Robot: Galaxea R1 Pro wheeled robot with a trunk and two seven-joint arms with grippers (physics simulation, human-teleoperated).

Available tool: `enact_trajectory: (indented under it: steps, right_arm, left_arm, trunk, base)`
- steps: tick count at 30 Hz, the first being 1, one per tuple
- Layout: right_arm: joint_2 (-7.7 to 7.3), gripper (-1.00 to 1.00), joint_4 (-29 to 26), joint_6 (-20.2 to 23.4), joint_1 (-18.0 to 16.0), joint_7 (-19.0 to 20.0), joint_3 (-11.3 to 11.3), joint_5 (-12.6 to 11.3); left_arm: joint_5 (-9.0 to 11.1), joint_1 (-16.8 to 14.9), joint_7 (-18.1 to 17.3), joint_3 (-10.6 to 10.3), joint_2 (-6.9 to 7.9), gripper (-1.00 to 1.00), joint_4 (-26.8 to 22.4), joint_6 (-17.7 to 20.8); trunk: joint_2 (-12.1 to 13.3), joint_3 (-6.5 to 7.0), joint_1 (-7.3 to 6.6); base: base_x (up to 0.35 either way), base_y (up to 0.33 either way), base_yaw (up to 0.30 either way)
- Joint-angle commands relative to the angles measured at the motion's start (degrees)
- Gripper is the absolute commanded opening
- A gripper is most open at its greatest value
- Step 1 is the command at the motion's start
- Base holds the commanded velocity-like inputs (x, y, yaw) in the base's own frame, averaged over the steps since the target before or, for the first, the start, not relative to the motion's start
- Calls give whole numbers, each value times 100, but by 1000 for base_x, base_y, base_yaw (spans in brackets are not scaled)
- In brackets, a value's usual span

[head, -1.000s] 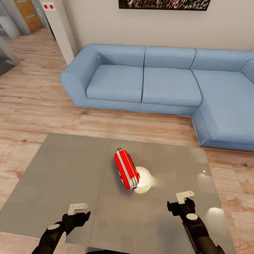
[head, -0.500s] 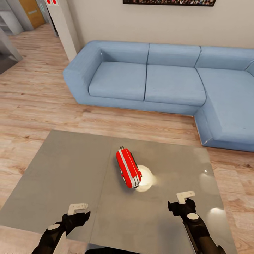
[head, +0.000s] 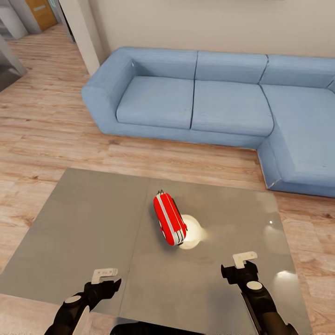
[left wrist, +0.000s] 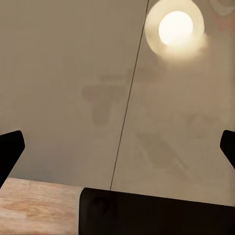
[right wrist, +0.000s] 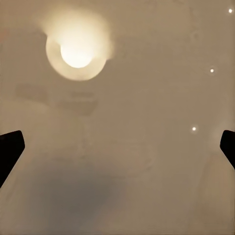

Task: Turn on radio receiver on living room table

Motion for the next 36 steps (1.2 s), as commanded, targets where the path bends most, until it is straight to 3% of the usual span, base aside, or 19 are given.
enact_trajectory:
  steps: [1, 19, 30, 33, 36]
  right_arm:
    - [0, 100, -1, -2, 0, -1, 0, 0]
    - [8, 100, -28, -9, 0, -13, 9, 8]
    - [9, 100, -375, 33, 0, -11, 45, 58]
    - [9, 100, -699, 53, 0, -18, 44, 62]
    - [9, 100, -726, 54, 0, -20, 38, 62]
  left_arm:
    - [0, 0, 0, 0, -1, 100, 0, 2]
    - [7, -14, -6, 2, -30, 100, -90, 25]
    - [10, -59, -40, 0, -287, 100, -450, 56]
    - [43, -336, -53, 0, -357, 100, -512, 146]
    - [40, -357, -214, 0, -355, 100, -516, 156]
  trunk:
    - [0, -10, 0]
    - [0, -176, 0]
    - [0, -277, 0]
    - [0, -305, 0]
    - [0, -332, 0]
  base:
    - [0, 0, 0]
    - [0, 0, 0]
    - [0, 0, 11]
    - [0, 0, 66]
    - [0, 0, 86]
